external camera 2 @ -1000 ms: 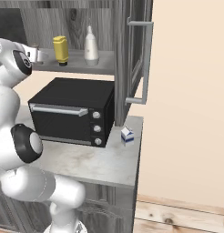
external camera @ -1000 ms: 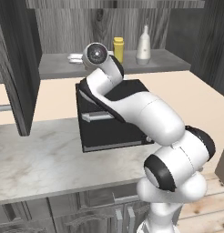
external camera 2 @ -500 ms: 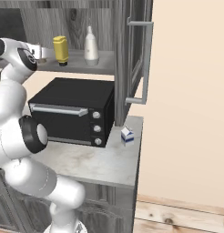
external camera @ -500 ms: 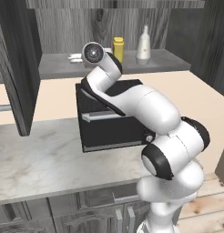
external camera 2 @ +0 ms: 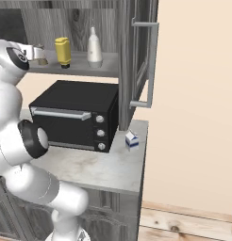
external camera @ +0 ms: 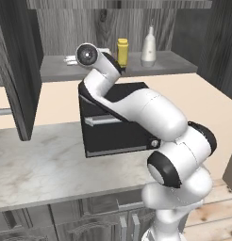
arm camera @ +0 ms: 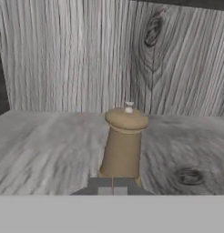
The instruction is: There are various items on the counter. Only move the condiments/shakers into the cabinet.
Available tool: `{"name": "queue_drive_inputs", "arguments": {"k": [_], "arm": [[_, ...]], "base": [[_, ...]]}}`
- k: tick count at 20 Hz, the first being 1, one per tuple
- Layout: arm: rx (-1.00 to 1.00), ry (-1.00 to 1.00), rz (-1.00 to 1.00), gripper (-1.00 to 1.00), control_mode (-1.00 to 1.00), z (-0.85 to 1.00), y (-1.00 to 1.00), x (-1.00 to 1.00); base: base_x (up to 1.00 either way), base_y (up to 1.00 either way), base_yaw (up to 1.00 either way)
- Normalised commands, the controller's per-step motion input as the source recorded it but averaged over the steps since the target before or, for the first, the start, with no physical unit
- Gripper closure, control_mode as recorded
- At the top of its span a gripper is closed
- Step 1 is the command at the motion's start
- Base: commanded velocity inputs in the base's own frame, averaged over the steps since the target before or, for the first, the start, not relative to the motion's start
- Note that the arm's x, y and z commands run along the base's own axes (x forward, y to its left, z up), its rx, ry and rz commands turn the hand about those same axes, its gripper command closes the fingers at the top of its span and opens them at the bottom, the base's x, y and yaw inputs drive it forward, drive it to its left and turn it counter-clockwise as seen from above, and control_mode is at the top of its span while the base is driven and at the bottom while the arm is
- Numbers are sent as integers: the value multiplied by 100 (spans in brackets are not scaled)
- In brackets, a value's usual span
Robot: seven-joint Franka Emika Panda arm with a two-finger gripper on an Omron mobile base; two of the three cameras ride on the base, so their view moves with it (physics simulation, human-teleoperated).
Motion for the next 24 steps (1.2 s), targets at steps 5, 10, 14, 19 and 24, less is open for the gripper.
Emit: {"name": "queue_drive_inputs", "arguments": {"k": [5, 10, 14, 19, 24], "arm": [[0, -13, -2, 100, -100, -1, 35, -100], [0, -23, -9, 100, -100, -10, 5, -100], [9, -32, -1, 100, -100, -42, -69, -100], [20, -22, 0, 100, -100, -42, -100, -100], [29, -26, 0, 100, -100, -11, -100, -100]], "base": [[0, 0, 0], [0, 0, 0], [0, 0, 0], [0, 0, 0], [0, 0, 0]]}}
